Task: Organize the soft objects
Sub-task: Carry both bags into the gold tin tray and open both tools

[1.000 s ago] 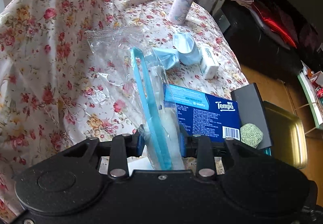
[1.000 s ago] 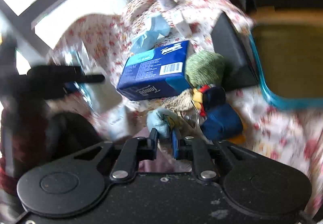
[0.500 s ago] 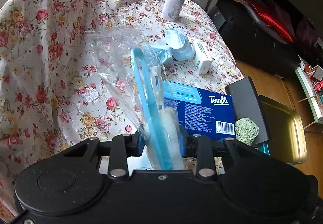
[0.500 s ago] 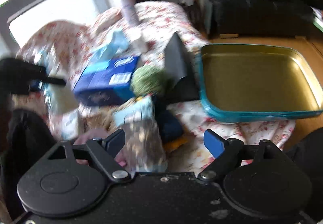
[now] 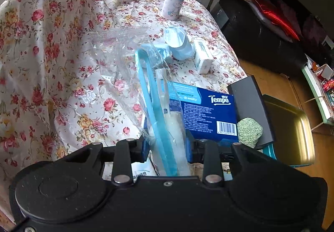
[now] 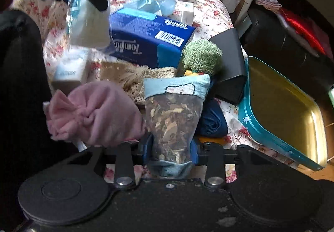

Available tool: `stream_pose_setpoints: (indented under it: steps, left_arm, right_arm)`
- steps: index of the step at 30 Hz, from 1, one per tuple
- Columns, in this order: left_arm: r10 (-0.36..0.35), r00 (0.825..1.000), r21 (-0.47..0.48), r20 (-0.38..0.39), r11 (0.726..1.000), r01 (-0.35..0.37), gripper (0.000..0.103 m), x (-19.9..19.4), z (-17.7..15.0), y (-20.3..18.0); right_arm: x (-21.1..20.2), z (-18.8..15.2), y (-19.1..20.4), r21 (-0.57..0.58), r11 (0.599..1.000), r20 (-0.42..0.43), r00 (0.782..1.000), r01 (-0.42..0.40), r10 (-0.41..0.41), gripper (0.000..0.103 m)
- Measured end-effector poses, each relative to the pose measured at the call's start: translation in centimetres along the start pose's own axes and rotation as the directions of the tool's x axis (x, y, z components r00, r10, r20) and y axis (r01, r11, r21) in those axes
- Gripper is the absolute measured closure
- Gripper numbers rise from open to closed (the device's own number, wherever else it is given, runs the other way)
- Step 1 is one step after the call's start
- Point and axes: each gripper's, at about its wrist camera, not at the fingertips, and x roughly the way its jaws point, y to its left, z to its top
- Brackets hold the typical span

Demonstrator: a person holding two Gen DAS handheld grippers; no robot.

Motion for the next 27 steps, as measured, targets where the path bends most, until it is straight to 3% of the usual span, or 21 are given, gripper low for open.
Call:
stream_pose_setpoints:
  steps: [5, 9, 11, 15, 22, 27]
  left_arm:
    - [-0.016, 1.0, 0.01, 0.014, 1.0, 0.016, 0.071, -0.9, 0.1, -0.7]
    - [-0.03, 0.999, 0.024, 0.024, 0.999, 0.03, 0.071, -1.7, 0.2, -1.6]
    - [-0.028, 0.999, 0.037, 0.029, 0.999, 0.027, 0.071, -2.2, 0.2, -2.1]
    - [-0.027, 0.999, 0.071, 0.039, 0.997, 0.024, 0.071, -3.0, 0.4, -3.7]
    - [-0.056, 0.998, 0.158, 0.023, 0.986, 0.051, 0.071, -2.5, 0.7, -8.2]
    - [-0.091, 0.996, 0.223, -0.01, 0.971, 0.091, 0.071, -1.2, 1.2, -12.6]
  right_arm:
    - [-3.8, 0.8, -3.9, 0.158, 0.965, 0.061, 0.977, -0.21, 0.203, 0.069]
    - [-6.4, 1.3, -6.4, 0.259, 0.932, 0.132, 0.965, -0.255, 0.227, 0.069]
    - [-7.0, 1.4, -8.1, 0.316, 0.917, 0.163, 0.966, -0.246, 0.203, 0.069]
    - [-7.1, 1.0, -11.2, 0.41, 0.899, 0.201, 0.977, -0.154, 0.075, 0.069]
    - [-5.4, -1.1, -16.0, 0.509, 0.859, 0.169, 0.973, 0.051, -0.158, 0.069]
    - [-4.1, -2.7, -19.6, 0.584, 0.806, 0.145, 0.966, 0.091, -0.214, 0.069]
